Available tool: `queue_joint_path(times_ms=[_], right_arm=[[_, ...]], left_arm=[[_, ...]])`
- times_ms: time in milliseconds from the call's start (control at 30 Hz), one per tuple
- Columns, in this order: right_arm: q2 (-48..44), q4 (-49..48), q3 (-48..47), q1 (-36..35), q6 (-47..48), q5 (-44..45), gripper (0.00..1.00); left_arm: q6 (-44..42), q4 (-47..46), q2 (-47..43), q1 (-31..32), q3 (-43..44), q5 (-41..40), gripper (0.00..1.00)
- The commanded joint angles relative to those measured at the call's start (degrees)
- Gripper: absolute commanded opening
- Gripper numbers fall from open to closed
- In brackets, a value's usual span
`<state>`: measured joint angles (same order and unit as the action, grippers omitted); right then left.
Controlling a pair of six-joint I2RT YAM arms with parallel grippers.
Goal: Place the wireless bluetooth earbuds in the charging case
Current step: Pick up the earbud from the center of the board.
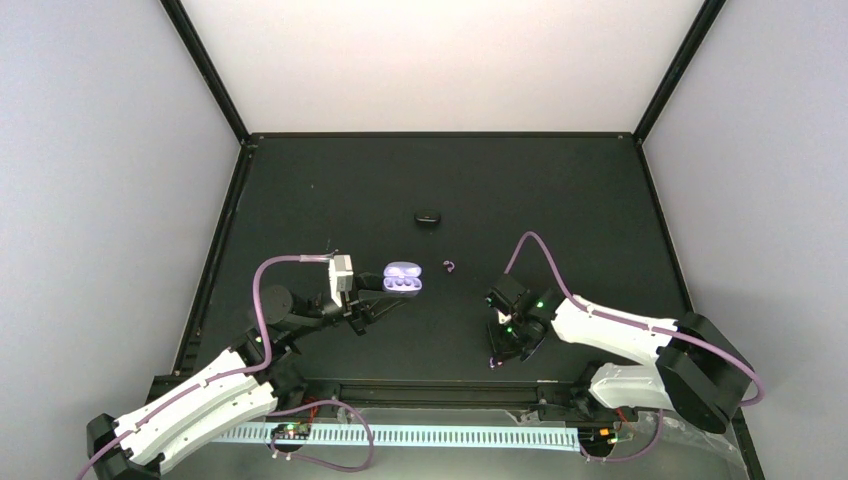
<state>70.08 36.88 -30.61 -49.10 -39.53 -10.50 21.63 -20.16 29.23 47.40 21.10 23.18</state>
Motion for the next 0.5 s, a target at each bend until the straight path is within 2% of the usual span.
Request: queue_joint_path(times_ms=[0, 467], right_arm=[[-0.02, 0.36, 0.1, 0.2, 0.12, 0.0, 0.11], [-5.0, 0.22, -4.16, 0.16, -2.76, 4.06, 0.01]], left_arm=[[0.39, -1.46, -0.26, 0.33, 0.08, 0.81, 0.02], [0.58, -1.5, -0.81, 0.35, 0.17, 0.14, 0.02]])
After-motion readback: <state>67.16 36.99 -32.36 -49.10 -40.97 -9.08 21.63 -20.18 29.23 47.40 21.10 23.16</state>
